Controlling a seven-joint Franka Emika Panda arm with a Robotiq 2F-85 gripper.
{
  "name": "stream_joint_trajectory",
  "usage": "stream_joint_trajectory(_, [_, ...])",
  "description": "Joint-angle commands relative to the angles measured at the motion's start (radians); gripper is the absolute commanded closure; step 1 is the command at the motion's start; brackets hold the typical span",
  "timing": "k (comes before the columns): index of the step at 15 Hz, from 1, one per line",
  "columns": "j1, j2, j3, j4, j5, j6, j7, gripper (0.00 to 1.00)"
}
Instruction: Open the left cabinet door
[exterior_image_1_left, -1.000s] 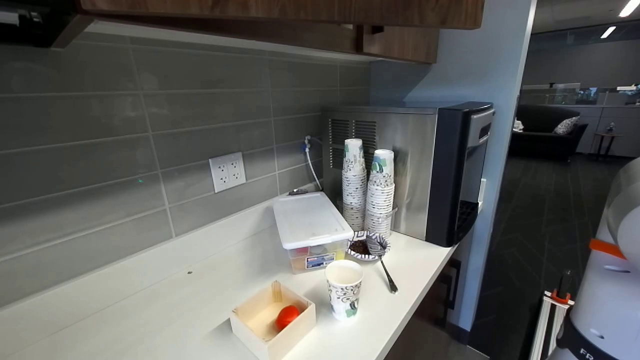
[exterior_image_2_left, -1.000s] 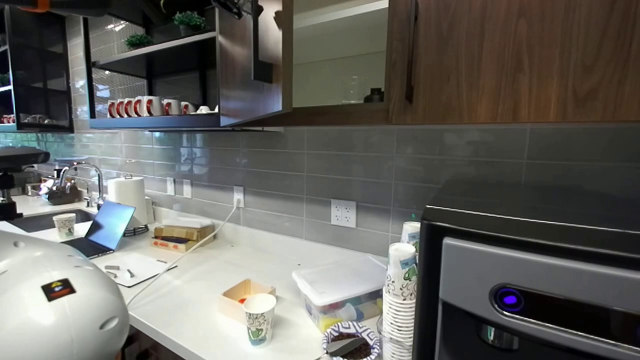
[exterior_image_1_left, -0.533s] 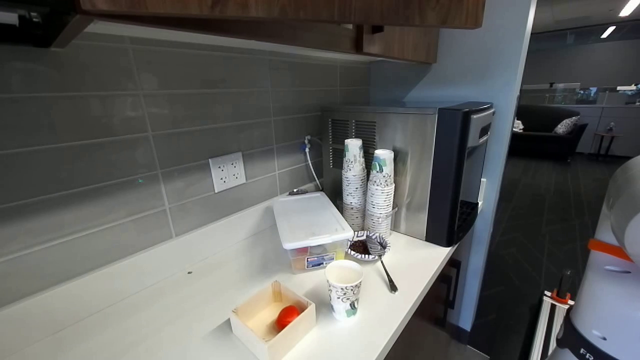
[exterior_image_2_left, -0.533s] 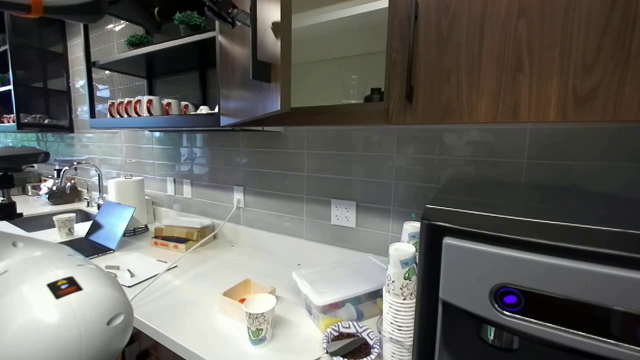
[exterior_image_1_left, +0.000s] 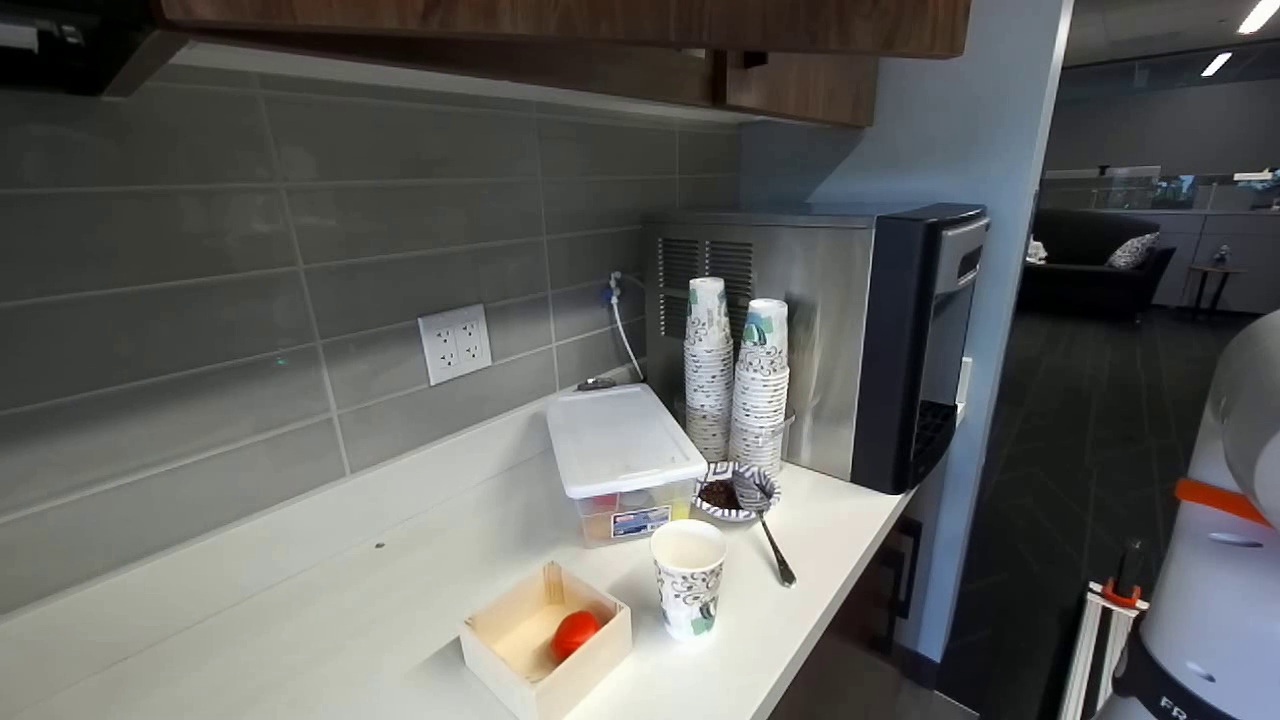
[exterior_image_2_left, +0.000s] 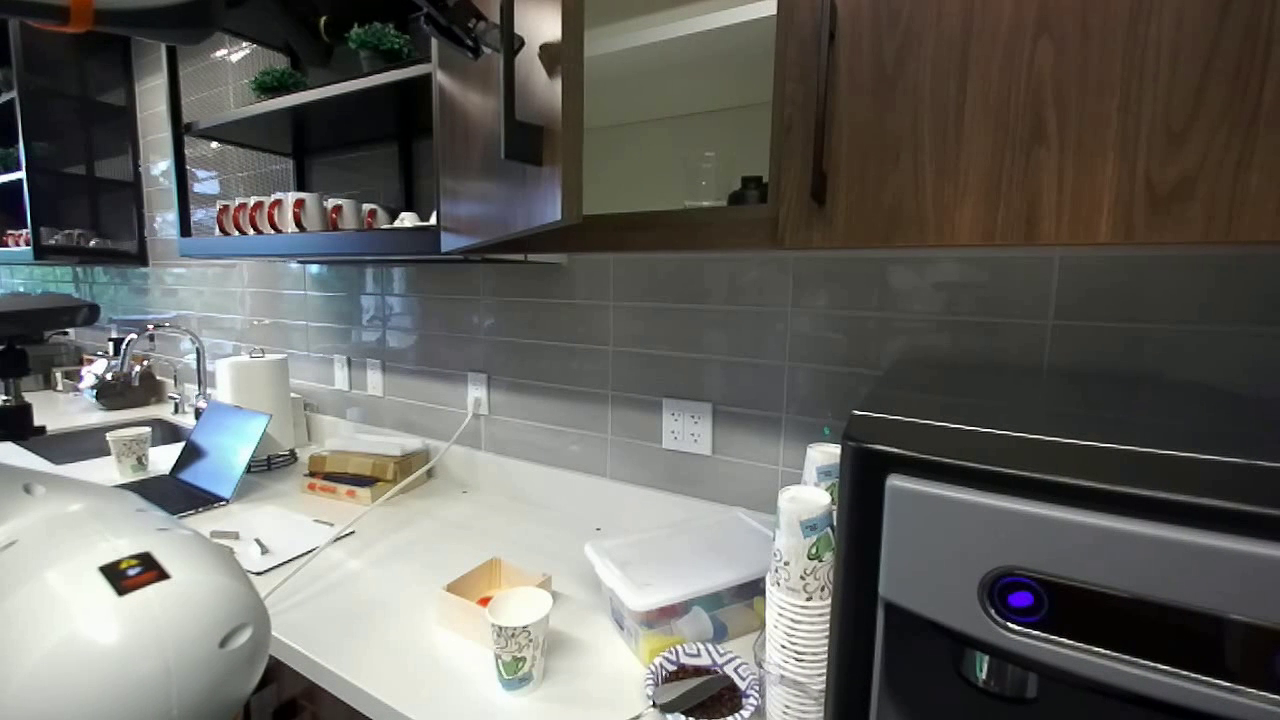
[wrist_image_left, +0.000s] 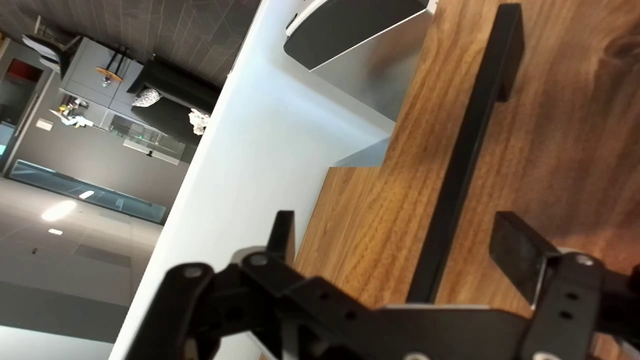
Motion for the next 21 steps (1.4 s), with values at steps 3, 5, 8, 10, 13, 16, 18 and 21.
stream_joint_trajectory(3, [0.045, -0.011, -0.052, -0.035, -0.027, 0.128, -0.025, 0.0])
stream_joint_trajectory(5, [0.047, -0.011, -0.062, -0.042, -0.039, 0.182, -0.032, 0.0])
stream_joint_trajectory(8, [0.042, -0.008, -0.091, -0.062, -0.053, 0.263, -0.042, 0.0])
stream_joint_trajectory(10, [0.036, -0.005, -0.118, -0.071, -0.059, 0.32, -0.055, 0.0])
stream_joint_trajectory(13, [0.025, 0.0, -0.168, -0.083, -0.067, 0.423, -0.075, 0.0])
stream_joint_trajectory(16, [0.008, 0.017, -0.211, -0.081, -0.058, 0.52, -0.099, 0.0])
stream_joint_trajectory(18, [-0.006, 0.035, -0.23, -0.075, -0.048, 0.577, -0.118, 0.0])
stream_joint_trajectory(21, [-0.017, 0.074, -0.247, -0.065, -0.032, 0.66, -0.148, 0.0])
